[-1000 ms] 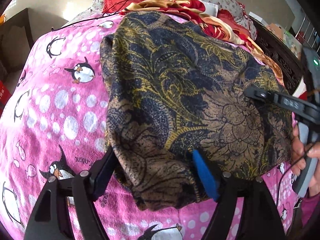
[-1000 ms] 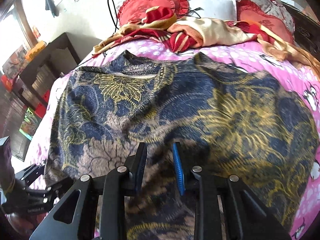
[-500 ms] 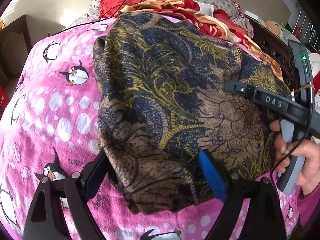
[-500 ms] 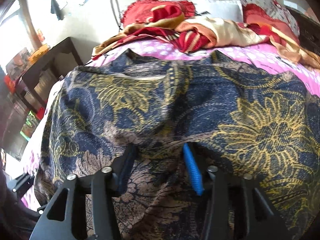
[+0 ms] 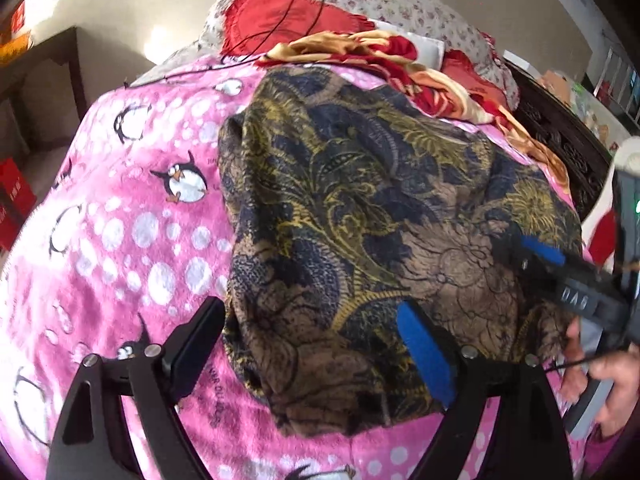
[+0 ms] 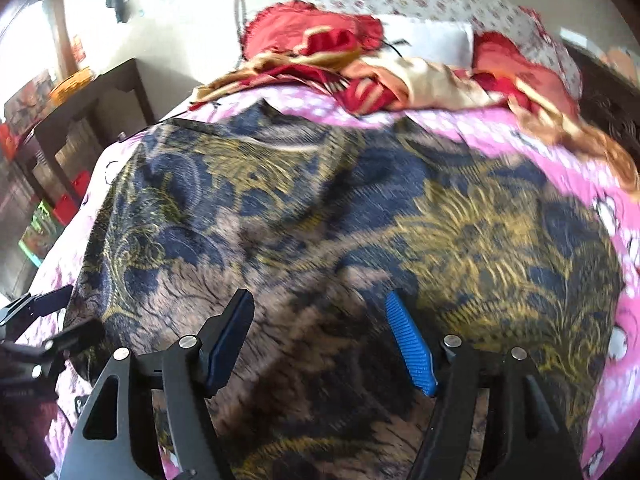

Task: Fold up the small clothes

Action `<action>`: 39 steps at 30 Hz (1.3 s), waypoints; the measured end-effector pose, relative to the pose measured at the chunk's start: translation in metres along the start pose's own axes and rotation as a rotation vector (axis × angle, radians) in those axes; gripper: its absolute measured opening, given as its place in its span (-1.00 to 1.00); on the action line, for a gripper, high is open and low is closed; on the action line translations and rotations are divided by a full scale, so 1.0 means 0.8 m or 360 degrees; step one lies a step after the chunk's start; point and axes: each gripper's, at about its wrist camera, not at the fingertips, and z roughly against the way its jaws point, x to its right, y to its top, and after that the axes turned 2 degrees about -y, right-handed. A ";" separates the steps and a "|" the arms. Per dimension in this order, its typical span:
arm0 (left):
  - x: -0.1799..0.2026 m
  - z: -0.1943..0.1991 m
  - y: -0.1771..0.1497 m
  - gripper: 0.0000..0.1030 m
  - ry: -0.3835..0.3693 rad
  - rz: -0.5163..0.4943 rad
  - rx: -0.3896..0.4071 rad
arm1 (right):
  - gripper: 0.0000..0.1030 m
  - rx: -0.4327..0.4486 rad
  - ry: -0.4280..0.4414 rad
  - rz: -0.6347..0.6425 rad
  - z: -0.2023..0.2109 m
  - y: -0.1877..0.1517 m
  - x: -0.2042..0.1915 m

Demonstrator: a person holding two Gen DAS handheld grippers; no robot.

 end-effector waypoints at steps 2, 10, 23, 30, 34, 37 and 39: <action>-0.006 -0.016 -0.004 0.77 0.0004 0.0065 -0.0056 | 0.39 -0.0057 0.0001 -0.0028 -0.013 -0.006 0.008; -0.005 -0.022 -0.012 0.85 -0.0038 0.0007 0.0007 | 0.49 -0.0179 0.0001 -0.0016 -0.012 0.018 0.005; -0.070 0.012 -0.038 0.85 -0.0492 0.0346 0.0166 | 0.49 -0.0194 0.0278 0.0104 -0.015 0.086 -0.099; -0.084 0.020 -0.046 0.85 -0.0604 0.0402 0.0227 | 0.49 -0.0221 0.0248 0.0259 -0.027 0.114 -0.164; -0.093 0.028 -0.057 0.86 -0.0635 0.0410 0.0253 | 0.49 -0.0251 0.0203 0.0328 -0.046 0.136 -0.196; -0.098 0.030 -0.059 0.86 -0.0645 0.0420 0.0261 | 0.49 -0.0347 0.0210 0.0432 -0.066 0.143 -0.227; -0.099 0.030 -0.059 0.86 -0.0647 0.0422 0.0266 | 0.49 -0.0365 0.0169 0.0528 -0.078 0.144 -0.252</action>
